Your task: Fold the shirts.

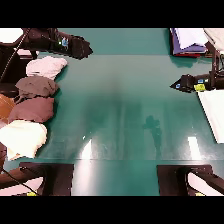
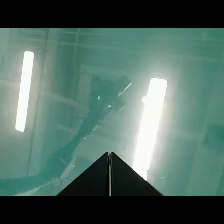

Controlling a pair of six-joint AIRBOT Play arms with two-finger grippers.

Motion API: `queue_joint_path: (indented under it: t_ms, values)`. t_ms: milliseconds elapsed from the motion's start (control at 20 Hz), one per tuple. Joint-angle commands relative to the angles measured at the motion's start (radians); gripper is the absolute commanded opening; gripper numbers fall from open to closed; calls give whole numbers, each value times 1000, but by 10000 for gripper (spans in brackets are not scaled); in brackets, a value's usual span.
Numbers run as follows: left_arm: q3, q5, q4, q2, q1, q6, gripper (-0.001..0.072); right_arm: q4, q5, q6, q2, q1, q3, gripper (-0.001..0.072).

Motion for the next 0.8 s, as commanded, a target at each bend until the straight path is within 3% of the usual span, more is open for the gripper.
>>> queue_joint_path:
  t_ms: [0, 550, 650, 700, 750]
  values:
    - [0, 0, 0, 0, 0, 0, 21, 0, 0, 0, 0, 1, 1, 16]
    - [0, 2, 0, 0, 0, 0, 21, 0, 1, 0, 0, 1, 1, 16]
    - [0, 61, 8, 0, 0, 2, 23, 0, 2, 0, 0, 2, 1, 16]
    - [0, 96, 50, 0, 5, 2, 154, 0, 2, 0, 0, 2, 1, 16]
    - [0, 129, 135, -1, 10, -6, 529, 0, 1, 0, 0, 1, 1, 16]
